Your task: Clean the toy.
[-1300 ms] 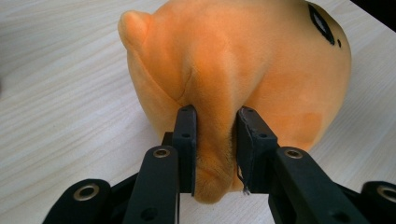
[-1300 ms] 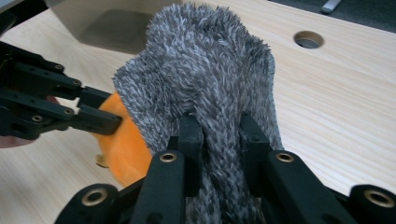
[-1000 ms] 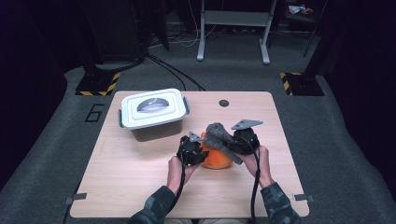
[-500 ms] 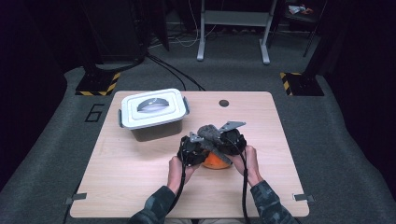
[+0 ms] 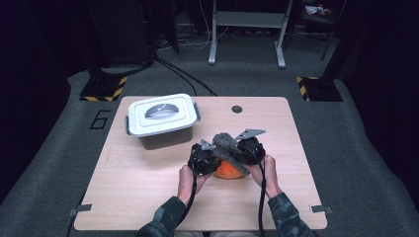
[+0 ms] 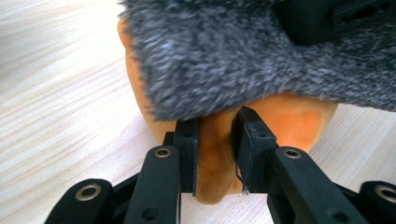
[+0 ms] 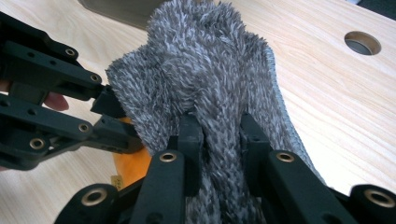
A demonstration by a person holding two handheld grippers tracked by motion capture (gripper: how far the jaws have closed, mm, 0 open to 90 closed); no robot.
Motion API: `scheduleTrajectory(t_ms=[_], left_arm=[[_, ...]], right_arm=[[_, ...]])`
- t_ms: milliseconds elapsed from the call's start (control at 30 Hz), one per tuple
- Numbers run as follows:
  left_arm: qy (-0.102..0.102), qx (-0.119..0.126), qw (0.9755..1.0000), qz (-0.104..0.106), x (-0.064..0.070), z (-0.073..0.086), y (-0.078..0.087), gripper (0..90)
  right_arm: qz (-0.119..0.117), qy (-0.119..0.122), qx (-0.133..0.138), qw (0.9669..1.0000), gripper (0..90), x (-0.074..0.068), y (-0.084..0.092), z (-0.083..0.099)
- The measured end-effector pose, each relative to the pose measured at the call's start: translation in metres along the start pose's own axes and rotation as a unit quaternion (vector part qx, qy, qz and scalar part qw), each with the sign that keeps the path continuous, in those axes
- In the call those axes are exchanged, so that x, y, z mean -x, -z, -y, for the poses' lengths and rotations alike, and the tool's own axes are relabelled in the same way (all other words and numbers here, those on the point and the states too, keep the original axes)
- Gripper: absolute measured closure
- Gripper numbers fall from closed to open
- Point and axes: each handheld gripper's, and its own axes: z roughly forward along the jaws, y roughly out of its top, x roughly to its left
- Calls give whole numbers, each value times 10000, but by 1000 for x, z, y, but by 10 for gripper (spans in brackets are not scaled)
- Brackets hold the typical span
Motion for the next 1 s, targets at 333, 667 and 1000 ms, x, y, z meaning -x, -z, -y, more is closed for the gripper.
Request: scheduleTrajectory(t_ms=[333, 667, 1000], left_arm=[[26, 5, 10000, 9, 0, 0, 0, 718], [64, 41, 10000, 45, -1, 1, -1, 718], [71, 89, 9999, 30, -2, 2, -1, 718]], right_arm=[[99, -224, -30, 9997, 750, 12, 10, 12], [240, -528, -71, 9983, 750, 32, 17, 33], [448, -946, -371, 9938, 751, 51, 9, 61]])
